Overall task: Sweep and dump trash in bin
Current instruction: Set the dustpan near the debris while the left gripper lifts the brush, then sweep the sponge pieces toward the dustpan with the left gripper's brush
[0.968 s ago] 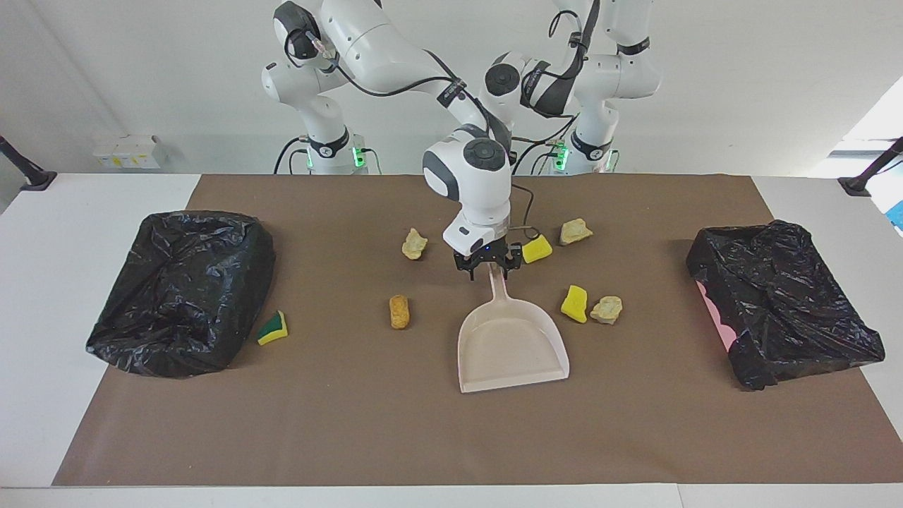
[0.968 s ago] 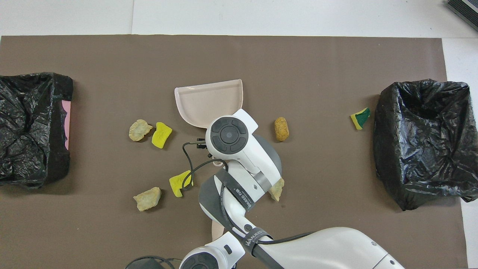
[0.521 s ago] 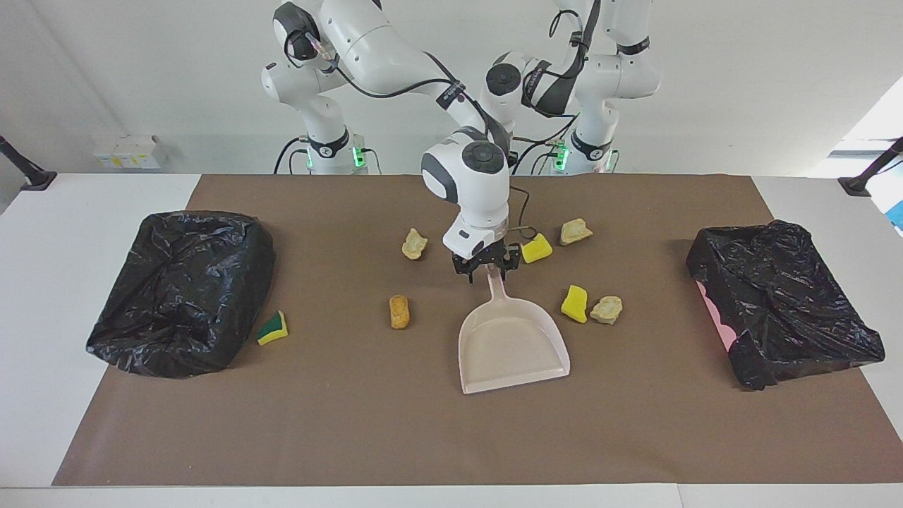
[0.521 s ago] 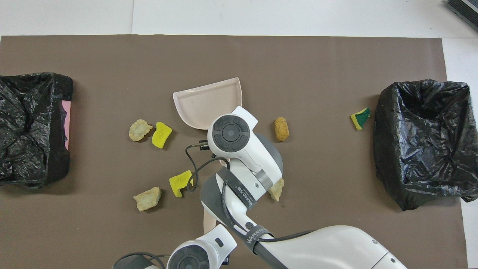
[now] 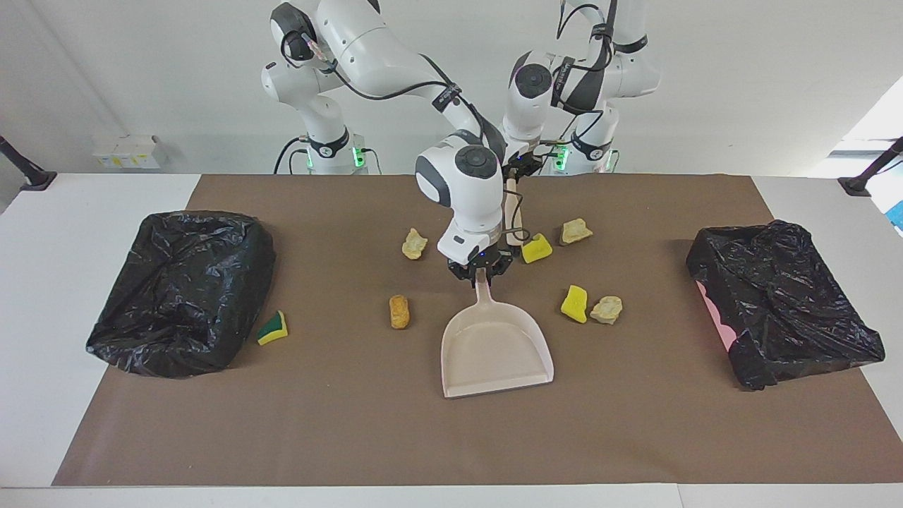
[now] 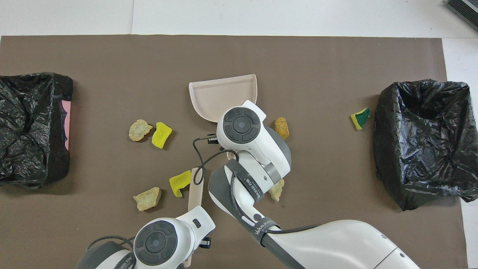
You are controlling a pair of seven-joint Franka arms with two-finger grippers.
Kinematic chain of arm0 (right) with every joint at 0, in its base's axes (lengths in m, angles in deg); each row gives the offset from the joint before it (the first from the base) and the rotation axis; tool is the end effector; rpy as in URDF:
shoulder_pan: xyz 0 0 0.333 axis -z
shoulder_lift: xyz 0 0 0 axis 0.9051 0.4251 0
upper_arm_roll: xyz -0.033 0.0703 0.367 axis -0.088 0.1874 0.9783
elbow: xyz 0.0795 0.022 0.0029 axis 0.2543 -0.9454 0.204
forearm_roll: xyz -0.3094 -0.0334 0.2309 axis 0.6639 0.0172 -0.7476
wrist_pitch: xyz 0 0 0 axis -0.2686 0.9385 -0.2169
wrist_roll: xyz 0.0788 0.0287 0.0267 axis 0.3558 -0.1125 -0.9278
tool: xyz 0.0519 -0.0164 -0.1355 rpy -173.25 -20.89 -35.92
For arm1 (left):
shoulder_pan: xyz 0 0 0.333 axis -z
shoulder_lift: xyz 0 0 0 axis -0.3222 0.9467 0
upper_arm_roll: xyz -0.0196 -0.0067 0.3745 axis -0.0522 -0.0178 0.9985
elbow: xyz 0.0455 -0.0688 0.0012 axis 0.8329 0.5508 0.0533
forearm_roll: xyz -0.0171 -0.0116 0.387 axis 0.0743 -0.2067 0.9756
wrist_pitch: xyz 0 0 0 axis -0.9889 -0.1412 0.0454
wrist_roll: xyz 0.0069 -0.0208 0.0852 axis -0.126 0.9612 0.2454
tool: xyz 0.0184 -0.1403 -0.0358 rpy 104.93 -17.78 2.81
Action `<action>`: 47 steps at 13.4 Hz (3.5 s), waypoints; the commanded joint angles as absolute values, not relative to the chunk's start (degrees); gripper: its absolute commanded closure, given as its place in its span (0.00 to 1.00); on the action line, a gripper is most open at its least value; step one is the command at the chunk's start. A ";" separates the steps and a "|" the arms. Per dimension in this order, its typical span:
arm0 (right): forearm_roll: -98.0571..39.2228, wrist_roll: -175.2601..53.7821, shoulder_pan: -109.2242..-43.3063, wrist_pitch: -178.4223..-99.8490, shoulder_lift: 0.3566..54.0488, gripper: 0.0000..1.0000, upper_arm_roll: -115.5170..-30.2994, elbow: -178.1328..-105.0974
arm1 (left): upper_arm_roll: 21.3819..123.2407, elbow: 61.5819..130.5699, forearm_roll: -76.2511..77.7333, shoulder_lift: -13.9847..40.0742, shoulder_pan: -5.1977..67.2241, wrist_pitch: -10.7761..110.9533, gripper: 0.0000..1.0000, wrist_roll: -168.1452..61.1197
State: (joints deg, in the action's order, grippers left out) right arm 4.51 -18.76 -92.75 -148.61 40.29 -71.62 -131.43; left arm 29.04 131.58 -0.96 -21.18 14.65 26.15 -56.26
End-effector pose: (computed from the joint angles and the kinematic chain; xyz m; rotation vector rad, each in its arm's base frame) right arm 0.5876 0.4105 0.3609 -3.0673 -0.0854 -0.0999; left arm 0.2523 -0.2870 0.3819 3.0960 -0.3046 -0.3266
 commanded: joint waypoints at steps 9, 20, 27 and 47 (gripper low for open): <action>4.25 -63.92 -84.36 -125.71 29.88 1.00 -70.97 -131.99 | 41.83 118.65 13.31 -7.04 5.43 27.66 1.00 -67.20; 5.56 -100.55 -85.57 -137.81 24.86 1.00 -71.06 -147.55 | 57.05 108.17 30.34 2.71 9.30 25.96 1.00 -67.29; 8.29 -100.29 -87.52 -139.57 26.45 1.00 -71.06 -147.46 | 57.67 112.56 30.71 2.28 13.33 21.75 1.00 -66.94; 11.09 -101.16 -89.01 -139.67 27.86 1.00 -71.06 -147.02 | 46.77 111.42 14.45 -6.24 18.45 14.82 1.00 -53.60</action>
